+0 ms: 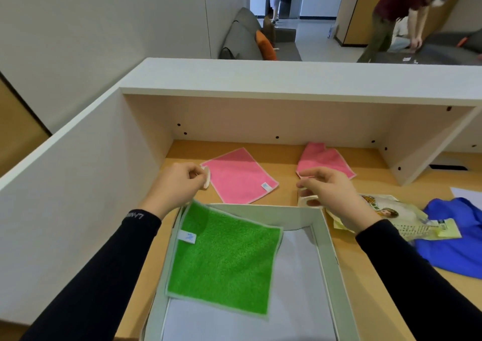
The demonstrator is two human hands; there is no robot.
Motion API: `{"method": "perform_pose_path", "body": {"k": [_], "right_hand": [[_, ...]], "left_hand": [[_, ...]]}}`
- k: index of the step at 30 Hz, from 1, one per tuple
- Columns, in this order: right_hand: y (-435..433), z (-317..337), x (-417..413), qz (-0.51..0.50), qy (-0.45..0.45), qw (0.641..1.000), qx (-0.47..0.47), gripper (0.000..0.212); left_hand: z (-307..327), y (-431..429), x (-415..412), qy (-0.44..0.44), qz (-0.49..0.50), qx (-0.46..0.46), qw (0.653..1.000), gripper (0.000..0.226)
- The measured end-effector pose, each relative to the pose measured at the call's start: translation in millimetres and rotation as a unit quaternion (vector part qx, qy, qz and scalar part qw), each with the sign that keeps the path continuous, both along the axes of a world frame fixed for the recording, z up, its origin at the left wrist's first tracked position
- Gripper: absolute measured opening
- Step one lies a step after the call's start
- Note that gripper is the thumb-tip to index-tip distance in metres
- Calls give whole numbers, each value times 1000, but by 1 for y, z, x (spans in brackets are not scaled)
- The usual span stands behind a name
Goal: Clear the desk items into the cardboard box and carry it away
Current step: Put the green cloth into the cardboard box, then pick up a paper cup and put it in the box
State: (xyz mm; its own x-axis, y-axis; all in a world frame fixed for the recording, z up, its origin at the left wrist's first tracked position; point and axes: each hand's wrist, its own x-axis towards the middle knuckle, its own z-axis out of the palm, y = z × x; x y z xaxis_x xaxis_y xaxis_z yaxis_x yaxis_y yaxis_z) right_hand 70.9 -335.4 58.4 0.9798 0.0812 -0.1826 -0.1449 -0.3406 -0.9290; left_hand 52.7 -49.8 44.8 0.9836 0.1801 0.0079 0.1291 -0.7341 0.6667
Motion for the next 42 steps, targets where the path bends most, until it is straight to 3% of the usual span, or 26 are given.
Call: {"method": "perform_pose_path", "body": {"k": [6, 12, 19, 23, 28, 33, 37, 42], "right_hand": [[41, 2, 24, 47, -5, 999, -10, 17], [114, -16, 58, 119, 47, 991, -28, 27], [178, -61, 96, 162, 145, 976, -33, 46], [195, -83, 111, 146, 191, 970, 21, 52], [209, -103, 113, 138, 258, 951, 99, 48], [193, -65, 111, 91, 135, 984, 68, 30], [152, -10, 95, 99, 89, 991, 28, 20], [98, 20, 42, 122, 150, 981, 34, 18]], "left_hand": [[-14, 26, 32, 20, 71, -82, 994, 16], [-42, 52, 63, 83, 145, -205, 964, 13], [-82, 71, 98, 134, 144, -311, 930, 63], [-98, 76, 104, 157, 134, -362, 909, 70], [-107, 73, 101, 168, 112, -363, 910, 49], [-72, 57, 92, 70, 118, -276, 951, 34], [-20, 37, 77, 16, 93, -278, 956, 34], [12, 6, 35, 108, -10, -301, 947, 24]]}}
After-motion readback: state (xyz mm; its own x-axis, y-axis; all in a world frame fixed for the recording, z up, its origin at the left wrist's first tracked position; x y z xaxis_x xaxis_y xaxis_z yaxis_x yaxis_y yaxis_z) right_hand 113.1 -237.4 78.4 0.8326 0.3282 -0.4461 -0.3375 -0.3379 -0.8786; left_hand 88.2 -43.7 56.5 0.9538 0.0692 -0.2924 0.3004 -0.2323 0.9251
